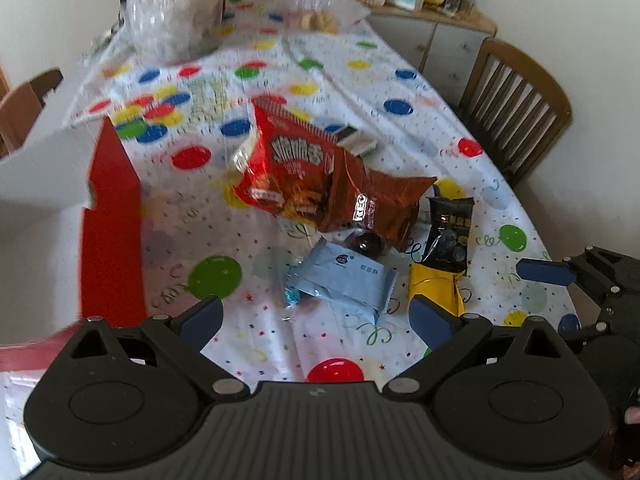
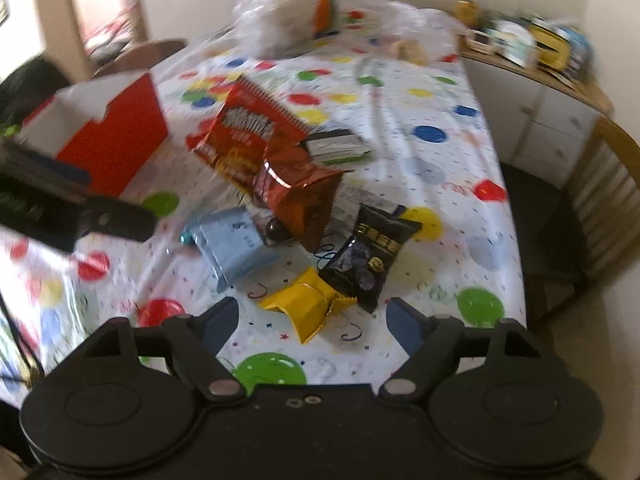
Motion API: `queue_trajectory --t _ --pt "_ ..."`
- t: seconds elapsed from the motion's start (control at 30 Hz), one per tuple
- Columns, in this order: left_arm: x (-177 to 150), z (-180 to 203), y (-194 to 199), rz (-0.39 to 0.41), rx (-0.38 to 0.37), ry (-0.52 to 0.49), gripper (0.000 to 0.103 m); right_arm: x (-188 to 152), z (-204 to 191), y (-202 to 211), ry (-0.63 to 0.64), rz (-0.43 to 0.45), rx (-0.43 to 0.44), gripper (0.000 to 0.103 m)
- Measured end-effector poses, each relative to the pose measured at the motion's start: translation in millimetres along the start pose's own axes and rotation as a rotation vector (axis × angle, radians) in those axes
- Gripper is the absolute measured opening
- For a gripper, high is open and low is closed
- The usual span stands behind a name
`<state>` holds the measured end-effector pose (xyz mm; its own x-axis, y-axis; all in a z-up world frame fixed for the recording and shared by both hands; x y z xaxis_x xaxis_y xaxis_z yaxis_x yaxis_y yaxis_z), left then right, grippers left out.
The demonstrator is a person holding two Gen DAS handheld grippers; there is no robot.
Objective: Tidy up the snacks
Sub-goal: 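Grasp the light-blue packet with the left tool while the right tool grasps the yellow candy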
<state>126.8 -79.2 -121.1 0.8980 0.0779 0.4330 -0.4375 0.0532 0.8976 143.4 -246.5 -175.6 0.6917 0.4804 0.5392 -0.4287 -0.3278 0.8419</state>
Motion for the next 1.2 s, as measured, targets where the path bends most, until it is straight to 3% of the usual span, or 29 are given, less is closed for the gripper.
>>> queue_trajectory --t 0.33,0.4,0.63,0.87,1.2 --pt "25 -3 -60 -0.127 -0.016 0.217 0.096 11 0 -41 0.267 -0.072 0.083 0.066" --pt "29 -7 -70 -0.16 -0.028 0.284 0.093 12 -1 -48 0.3 -0.089 0.101 0.06" --pt "34 -10 -93 -0.219 -0.027 0.426 0.093 14 0 -58 0.342 -0.11 0.135 0.056" --pt "34 -6 -109 -0.274 -0.003 0.48 0.088 14 3 -62 0.327 -0.119 0.16 0.056" --pt "33 -1 -115 -0.282 0.029 0.449 0.083 8 1 -59 0.292 -0.098 0.172 0.061"
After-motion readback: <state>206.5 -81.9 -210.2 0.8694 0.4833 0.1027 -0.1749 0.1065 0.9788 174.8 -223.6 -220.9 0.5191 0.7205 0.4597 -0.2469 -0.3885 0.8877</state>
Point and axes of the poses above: each gripper's, at about its wrist camera, not at the fingertips, and y roughly against the way its jaws point, z to its right, x to its top, the point moved 5 cm from there along -y, roughly the way its jaws point, and after that the axes turned 5 degrees about -z, right-handed, at the moved point
